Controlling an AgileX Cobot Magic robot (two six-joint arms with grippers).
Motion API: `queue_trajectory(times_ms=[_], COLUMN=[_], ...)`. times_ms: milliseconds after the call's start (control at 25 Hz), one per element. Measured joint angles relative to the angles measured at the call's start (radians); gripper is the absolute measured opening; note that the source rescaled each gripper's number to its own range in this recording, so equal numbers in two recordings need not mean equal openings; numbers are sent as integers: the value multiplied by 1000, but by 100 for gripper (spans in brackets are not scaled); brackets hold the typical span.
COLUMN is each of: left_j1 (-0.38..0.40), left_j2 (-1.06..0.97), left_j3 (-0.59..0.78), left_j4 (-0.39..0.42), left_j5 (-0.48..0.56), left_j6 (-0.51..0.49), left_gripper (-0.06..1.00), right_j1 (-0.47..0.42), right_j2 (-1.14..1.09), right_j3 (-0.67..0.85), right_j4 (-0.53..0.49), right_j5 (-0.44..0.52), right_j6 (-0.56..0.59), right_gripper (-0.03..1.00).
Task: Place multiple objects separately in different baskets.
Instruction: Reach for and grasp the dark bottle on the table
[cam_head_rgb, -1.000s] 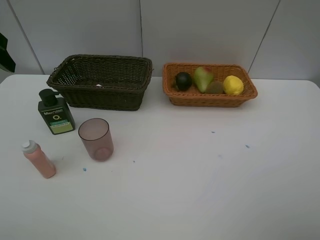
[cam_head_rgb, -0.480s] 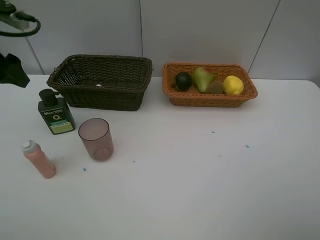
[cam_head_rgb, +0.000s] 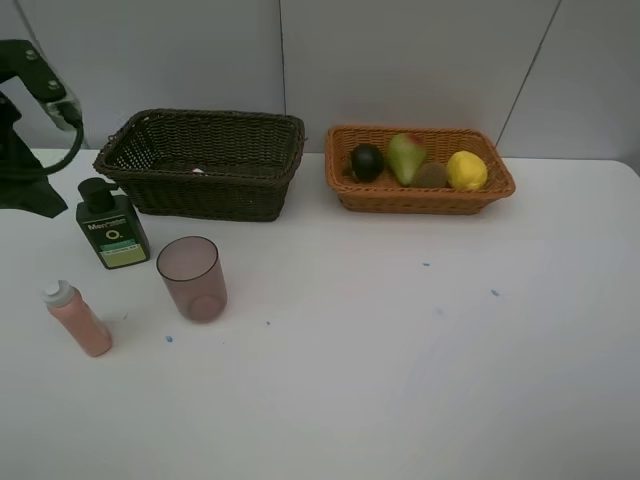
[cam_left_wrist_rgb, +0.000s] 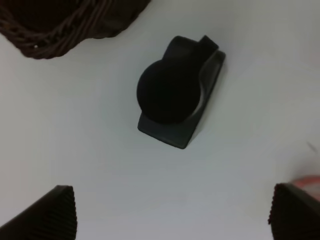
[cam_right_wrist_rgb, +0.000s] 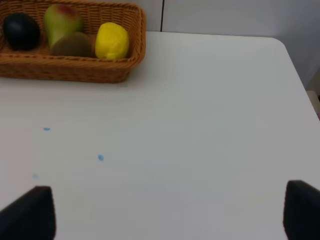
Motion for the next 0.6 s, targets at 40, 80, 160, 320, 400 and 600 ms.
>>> queue_trajectory(times_ms=[40,80,160,320,400,600], left_j1=[0,0,0,0,0,-11], left_j2=[10,22,42,75,89,136], left_j3=[0,0,0,-19,-42,-105], left_j4=[-2,-4,-7,-12,-17,-52], left_j5=[-5,-12,-25,-55,-61,-36], left_j6=[26,58,121,201,223,269], left_gripper=[100,100,100,100,100,100], right_j1=[0,0,0,0,0,0], right_j2=[0,0,0,0,0,0], right_j3=[0,0,0,0,0,0], right_j4=[0,0,0,0,0,0], right_j5=[0,0,0,0,0,0], right_j6=[0,0,0,0,0,0], right_gripper=[100,100,100,100,100,100])
